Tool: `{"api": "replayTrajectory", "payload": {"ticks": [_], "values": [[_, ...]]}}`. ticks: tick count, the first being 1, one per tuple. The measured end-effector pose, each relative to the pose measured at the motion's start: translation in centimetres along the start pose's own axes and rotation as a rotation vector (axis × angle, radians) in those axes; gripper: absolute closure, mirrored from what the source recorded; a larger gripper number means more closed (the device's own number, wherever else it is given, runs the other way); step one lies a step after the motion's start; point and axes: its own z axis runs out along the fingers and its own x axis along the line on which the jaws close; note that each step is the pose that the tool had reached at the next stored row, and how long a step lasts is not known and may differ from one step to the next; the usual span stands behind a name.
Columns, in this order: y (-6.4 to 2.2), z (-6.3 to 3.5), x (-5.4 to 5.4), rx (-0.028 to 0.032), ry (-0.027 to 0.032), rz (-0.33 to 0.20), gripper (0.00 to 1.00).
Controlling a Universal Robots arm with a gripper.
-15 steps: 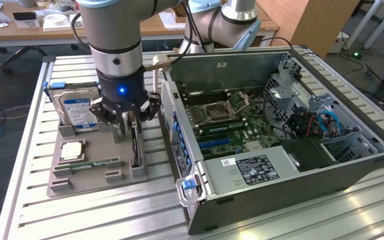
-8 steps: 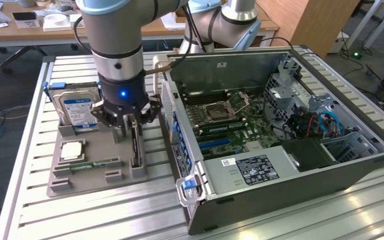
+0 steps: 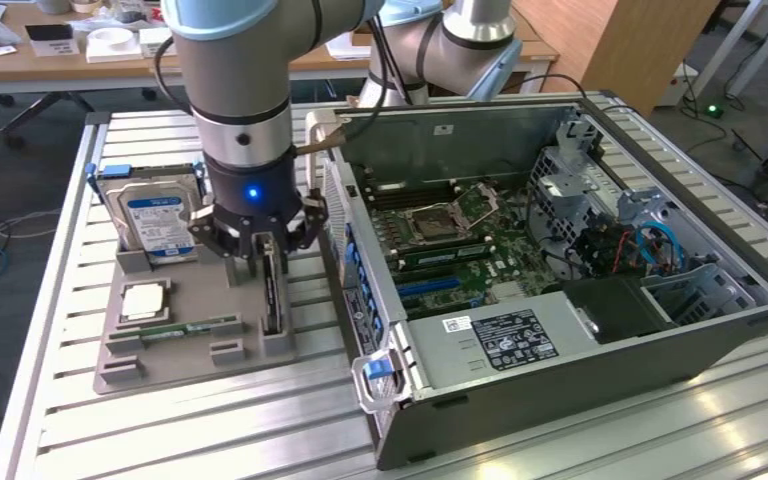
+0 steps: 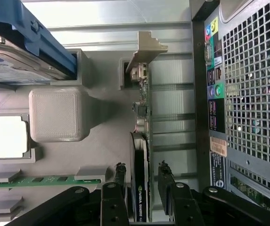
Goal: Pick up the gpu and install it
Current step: 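Pick up the gpu and move the gpu toward the slot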
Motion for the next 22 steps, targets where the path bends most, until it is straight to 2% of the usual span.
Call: {"api": "replayTrajectory", "payload": {"ticks": [11, 22], "values": [[-0.05, 1.33, -0.1, 0.0003, 0.0032, 0.0, 0.58], [0.02, 1.53, -0.1, 0.0002, 0.0037, 0.0, 0.58]]}}
